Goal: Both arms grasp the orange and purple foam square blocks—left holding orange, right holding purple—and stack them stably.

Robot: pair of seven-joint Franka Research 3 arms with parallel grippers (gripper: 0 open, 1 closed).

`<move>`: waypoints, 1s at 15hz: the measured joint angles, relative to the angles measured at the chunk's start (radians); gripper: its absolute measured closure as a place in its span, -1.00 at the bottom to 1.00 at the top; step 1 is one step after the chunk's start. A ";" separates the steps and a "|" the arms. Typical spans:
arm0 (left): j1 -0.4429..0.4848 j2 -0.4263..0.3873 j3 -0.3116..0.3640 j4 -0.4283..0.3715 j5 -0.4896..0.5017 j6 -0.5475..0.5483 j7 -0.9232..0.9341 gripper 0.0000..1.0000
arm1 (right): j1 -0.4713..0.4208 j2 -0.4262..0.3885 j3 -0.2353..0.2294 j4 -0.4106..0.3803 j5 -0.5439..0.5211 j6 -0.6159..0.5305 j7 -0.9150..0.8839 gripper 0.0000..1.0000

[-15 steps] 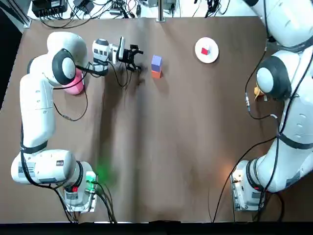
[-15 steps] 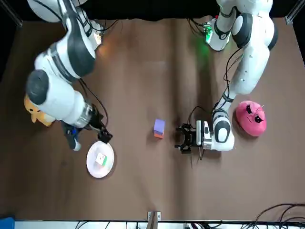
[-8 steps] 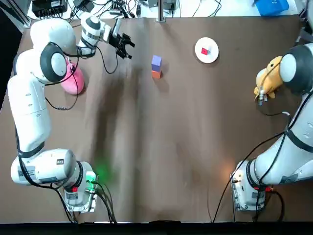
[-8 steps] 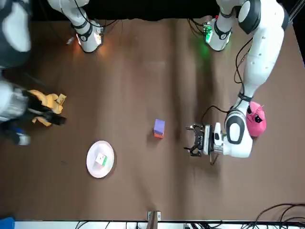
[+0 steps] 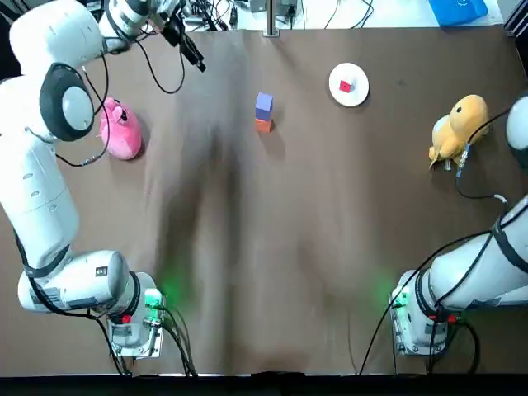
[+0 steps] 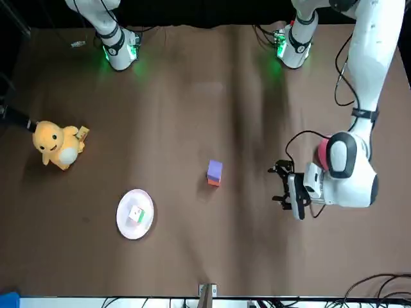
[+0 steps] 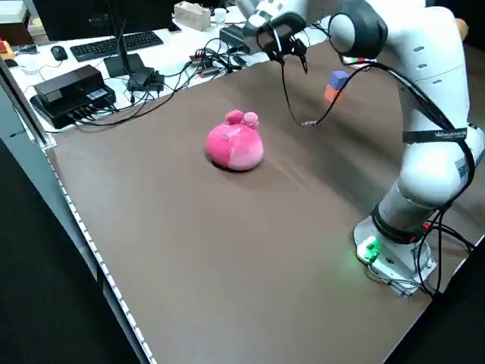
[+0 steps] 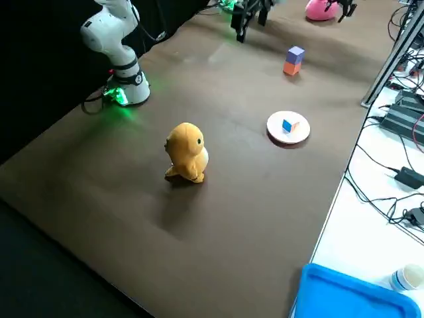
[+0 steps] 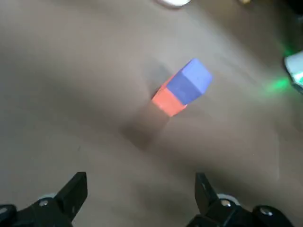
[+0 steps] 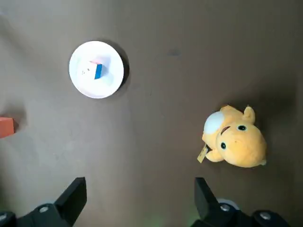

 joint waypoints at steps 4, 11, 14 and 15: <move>0.000 -0.074 0.001 -0.001 0.188 -0.027 -0.262 -1.00 | -0.003 -0.144 0.065 -0.227 -0.042 0.164 -0.008 -1.00; -0.007 -0.202 -0.001 -0.002 0.475 -0.121 -0.709 -1.00 | -0.005 -0.248 0.070 -0.369 -0.048 0.221 -0.014 -1.00; -0.009 -0.277 -0.009 -0.002 0.616 -0.222 -0.956 -1.00 | -0.012 -0.249 0.070 -0.370 -0.051 0.224 -0.014 -1.00; -0.010 -0.299 -0.010 -0.002 0.625 -0.243 -1.018 -1.00 | -0.016 -0.248 0.070 -0.370 -0.052 0.227 -0.014 -1.00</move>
